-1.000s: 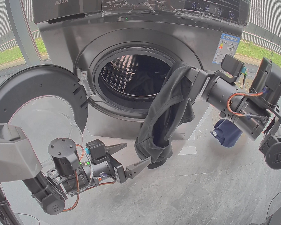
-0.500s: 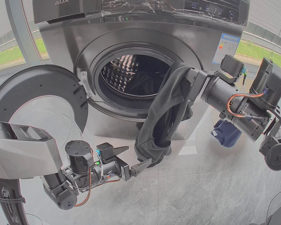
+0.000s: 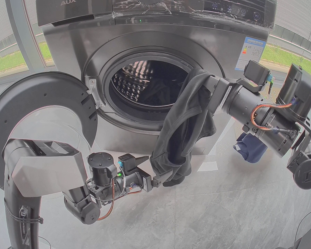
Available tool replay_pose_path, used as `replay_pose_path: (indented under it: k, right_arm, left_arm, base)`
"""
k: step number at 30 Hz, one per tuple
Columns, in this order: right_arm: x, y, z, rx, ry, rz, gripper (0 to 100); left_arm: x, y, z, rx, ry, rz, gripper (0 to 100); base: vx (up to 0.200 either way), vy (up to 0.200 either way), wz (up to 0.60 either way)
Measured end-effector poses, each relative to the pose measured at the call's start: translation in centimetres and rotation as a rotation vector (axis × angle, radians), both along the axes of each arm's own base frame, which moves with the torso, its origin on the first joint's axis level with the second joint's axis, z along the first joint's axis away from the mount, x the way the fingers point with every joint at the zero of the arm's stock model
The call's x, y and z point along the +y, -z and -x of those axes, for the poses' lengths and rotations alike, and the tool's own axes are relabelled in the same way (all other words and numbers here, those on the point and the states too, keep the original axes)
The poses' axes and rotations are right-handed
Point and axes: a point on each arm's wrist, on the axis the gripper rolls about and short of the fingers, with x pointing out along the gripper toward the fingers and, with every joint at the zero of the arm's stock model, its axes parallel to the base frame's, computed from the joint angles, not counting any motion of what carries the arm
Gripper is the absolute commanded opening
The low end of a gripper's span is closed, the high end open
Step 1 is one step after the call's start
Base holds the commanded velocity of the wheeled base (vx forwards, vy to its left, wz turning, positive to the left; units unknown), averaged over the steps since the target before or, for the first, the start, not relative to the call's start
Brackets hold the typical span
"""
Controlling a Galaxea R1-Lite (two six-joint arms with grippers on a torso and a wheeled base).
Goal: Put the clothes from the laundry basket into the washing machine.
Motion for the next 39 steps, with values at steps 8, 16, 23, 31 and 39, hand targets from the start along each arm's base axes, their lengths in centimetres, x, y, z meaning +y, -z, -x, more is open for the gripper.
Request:
replay_pose_path:
  k: [8, 16, 23, 31, 39]
  right_arm:
    - [0.1, 0.1, 0.1, 0.002, -0.005, 0.002, 0]
    - [0.1, 0.2, 0.2, 0.004, -0.006, 0.003, 0]
    - [-0.2, 0.5, 0.1, 0.013, 0.002, 0.009, 0]
    - [-1.0, 2.5, 0.5, 0.075, 0.002, 0.042, 0]
    - [-2.9, 5.0, 2.4, 0.176, -0.061, 0.069, 0]
  left_arm:
    - [-0.4, 0.5, -2.6, -0.046, -0.025, 0.023, 0]
    - [-0.4, 0.7, -3.7, -0.062, -0.039, 0.033, 0]
    - [1.1, -0.9, -4.1, -0.093, -0.077, 0.05, 0]
    - [4.3, -6.5, -1.9, -0.169, -0.137, 0.089, 0]
    - [7.5, -11.9, 3.1, -0.255, -0.168, 0.141, 0]
  base:
    - [0.0, 0.0, 0.0]
    - [0.0, 0.0, 0.0]
    - [0.0, 0.0, 0.0]
    - [0.0, 0.0, 0.0]
    - [0.0, 0.0, 0.0]
